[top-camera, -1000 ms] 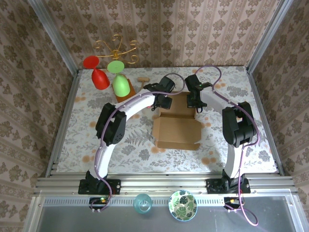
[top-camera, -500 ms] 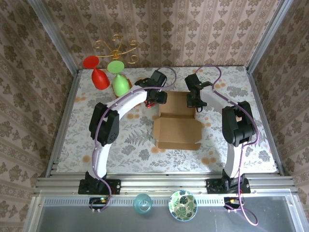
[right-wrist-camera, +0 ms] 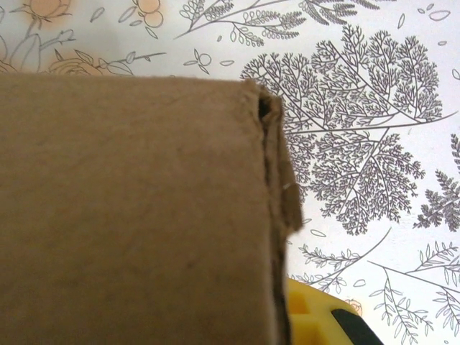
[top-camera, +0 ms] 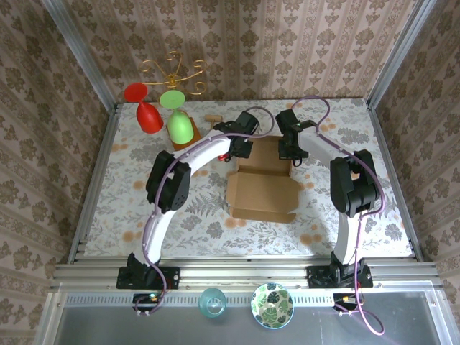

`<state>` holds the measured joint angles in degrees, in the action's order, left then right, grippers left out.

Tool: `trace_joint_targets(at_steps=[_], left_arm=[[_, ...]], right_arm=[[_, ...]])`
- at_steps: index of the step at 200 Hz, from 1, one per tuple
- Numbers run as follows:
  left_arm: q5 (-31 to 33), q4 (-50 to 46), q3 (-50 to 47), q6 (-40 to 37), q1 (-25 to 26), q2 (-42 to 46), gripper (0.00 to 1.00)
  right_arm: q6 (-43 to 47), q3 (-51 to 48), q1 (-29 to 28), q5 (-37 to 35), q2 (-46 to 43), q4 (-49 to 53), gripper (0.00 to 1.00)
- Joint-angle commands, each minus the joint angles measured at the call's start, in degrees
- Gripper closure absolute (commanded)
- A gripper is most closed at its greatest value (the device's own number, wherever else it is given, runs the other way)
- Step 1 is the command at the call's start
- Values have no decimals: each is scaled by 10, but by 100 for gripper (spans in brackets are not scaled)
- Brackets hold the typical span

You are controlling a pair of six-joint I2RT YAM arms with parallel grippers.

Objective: Fold the paper box

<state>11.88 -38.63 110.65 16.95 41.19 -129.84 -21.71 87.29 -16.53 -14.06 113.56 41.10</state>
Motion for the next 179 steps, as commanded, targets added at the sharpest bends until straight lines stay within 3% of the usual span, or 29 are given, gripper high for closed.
trace_joint_targets(at_steps=[1, 64, 85, 94, 101, 127, 153, 179], left_arm=[[60, -35, 26, -23, 8, -19, 100], [133, -63, 42, -12, 27, -41, 100], [106, -65, 49, -17, 28, -42, 100], [90, -65, 58, -18, 29, -39, 79], [83, -63, 61, -15, 30, -33, 68], [43, -72, 92, 13, 30, -12, 47], [2, -115, 134, 55, 32, 3, 40], [-17, -103, 102, 125, 30, 64, 43]], right_arm=[[-9, -1, 0, 11, 27, 32, 100], [-25, 12, 0, 1, 37, 49, 100], [-35, 13, -1, -1, 39, 54, 100], [-41, 13, -1, -1, 40, 57, 100], [-45, 14, -1, -2, 40, 58, 100], [-60, 15, 1, -3, 43, 66, 100], [-78, 18, 7, 6, 47, 75, 100], [-89, 22, 19, 20, 49, 88, 100]])
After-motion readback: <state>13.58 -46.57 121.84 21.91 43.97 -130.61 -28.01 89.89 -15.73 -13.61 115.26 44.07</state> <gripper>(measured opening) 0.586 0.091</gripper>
